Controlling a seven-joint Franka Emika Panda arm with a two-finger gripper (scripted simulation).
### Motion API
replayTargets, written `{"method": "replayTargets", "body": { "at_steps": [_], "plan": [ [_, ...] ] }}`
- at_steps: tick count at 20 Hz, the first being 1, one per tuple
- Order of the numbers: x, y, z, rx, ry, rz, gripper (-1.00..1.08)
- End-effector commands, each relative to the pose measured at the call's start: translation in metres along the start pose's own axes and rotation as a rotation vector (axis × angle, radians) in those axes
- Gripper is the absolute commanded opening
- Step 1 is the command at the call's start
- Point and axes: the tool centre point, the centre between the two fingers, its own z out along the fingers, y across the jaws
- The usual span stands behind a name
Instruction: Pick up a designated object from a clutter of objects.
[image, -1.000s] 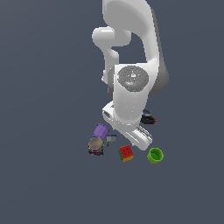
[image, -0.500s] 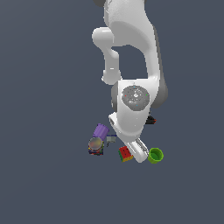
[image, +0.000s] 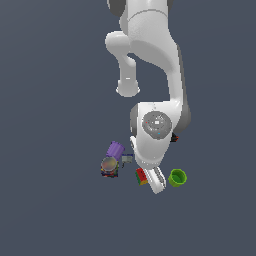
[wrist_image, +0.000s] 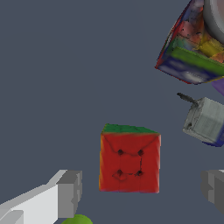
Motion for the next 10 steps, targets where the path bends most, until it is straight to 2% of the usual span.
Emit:
{"method": "replayTargets", "body": {
  "at_steps": [1,10],
  "plan": [
    [-0.0004,-0.0016,0.0052,0.001,0.002,0.029,1.00],
    [-0.0011,-0.0028,0.0112,0.001,0.003,0.056,1.00]
  ]
}}
